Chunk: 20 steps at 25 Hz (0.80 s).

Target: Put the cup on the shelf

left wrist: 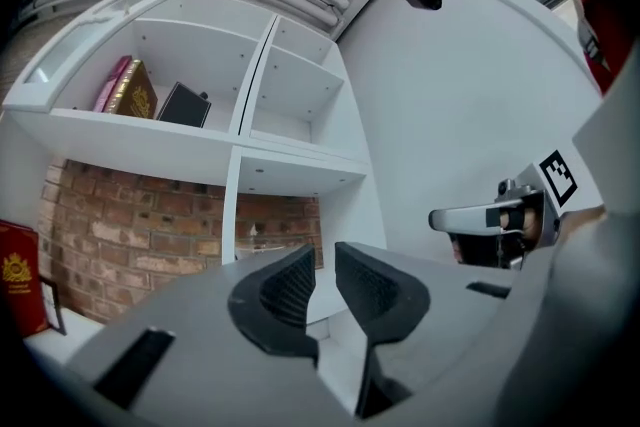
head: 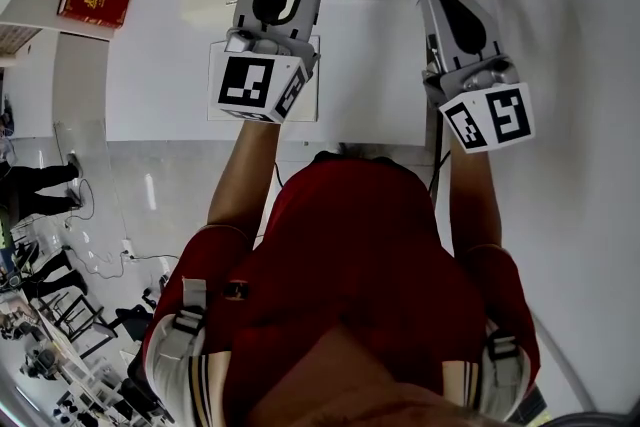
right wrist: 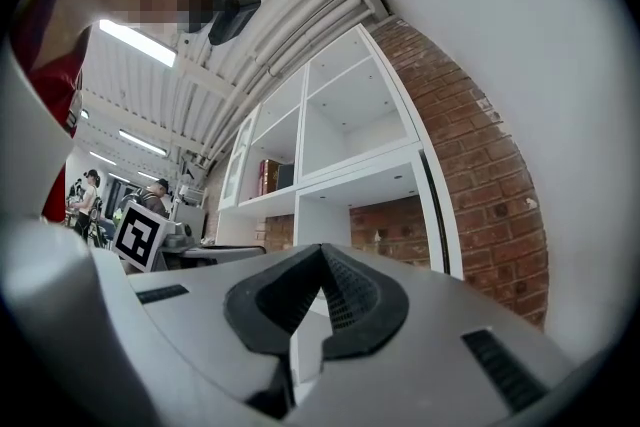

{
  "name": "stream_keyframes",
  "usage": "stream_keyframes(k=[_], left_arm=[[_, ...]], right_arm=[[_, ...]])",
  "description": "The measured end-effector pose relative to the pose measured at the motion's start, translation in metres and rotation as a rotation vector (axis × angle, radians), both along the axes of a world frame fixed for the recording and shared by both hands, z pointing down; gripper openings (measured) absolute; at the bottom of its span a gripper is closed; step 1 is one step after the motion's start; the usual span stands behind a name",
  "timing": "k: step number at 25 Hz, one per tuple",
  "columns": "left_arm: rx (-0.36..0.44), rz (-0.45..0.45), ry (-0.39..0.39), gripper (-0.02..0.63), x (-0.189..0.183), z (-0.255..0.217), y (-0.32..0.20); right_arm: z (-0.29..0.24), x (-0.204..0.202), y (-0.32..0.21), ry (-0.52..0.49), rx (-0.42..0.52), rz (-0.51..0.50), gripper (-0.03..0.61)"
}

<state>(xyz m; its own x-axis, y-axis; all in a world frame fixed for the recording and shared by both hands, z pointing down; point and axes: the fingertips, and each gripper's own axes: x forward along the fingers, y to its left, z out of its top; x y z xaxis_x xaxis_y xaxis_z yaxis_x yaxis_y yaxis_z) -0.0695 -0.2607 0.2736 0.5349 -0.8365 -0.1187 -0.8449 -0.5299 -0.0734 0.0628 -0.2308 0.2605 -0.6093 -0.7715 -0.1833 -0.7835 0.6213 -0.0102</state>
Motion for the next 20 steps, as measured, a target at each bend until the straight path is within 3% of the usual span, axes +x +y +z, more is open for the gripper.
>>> stream_keyframes(k=[2, 7, 20], left_arm=[[0.019, 0.022, 0.013, 0.037, 0.000, -0.006, 0.013], [0.036, 0.077, 0.041, 0.009, 0.002, -0.015, 0.039], [0.049, 0.201, 0.036, 0.006, 0.033, -0.020, 0.091]], right_arm=[[-0.002, -0.002, 0.006, -0.002, 0.003, -0.001, -0.003], [-0.008, -0.006, 0.020, -0.005, 0.011, -0.001, -0.003], [-0.007, 0.001, 0.059, -0.001, 0.019, 0.005, -0.003]])
